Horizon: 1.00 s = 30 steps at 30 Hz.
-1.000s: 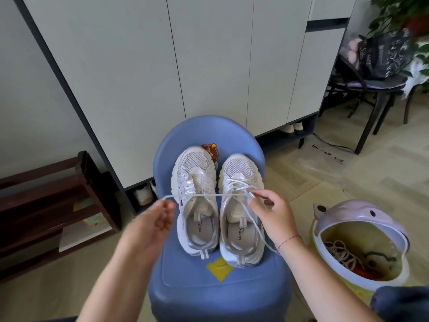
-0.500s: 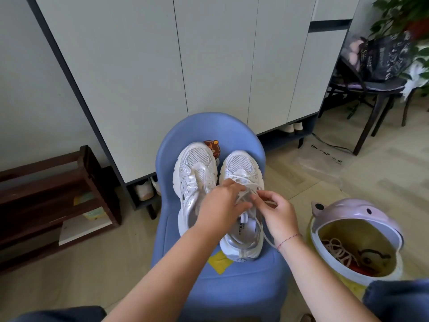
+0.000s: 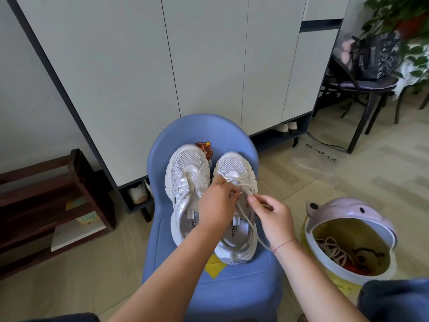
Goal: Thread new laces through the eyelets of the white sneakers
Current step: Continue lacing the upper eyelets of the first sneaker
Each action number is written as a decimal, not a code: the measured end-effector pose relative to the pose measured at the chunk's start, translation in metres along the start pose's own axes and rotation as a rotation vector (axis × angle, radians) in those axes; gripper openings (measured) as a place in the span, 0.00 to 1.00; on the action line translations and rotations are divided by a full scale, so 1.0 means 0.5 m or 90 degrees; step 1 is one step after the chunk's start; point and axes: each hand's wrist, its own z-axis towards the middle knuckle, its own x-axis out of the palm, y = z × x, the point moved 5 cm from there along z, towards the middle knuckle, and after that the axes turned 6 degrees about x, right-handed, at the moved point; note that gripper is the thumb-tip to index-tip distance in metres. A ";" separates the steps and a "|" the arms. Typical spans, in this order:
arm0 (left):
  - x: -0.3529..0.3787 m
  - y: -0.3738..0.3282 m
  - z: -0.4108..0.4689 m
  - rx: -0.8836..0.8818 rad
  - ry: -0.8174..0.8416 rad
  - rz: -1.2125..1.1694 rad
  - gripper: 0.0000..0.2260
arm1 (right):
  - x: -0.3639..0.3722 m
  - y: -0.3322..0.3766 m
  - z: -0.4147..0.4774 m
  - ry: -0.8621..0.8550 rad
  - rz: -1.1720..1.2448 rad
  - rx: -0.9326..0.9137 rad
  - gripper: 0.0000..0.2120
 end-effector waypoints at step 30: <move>-0.121 0.044 -0.109 -0.095 -0.220 -0.098 0.14 | -0.002 -0.017 -0.004 -0.048 0.056 0.079 0.08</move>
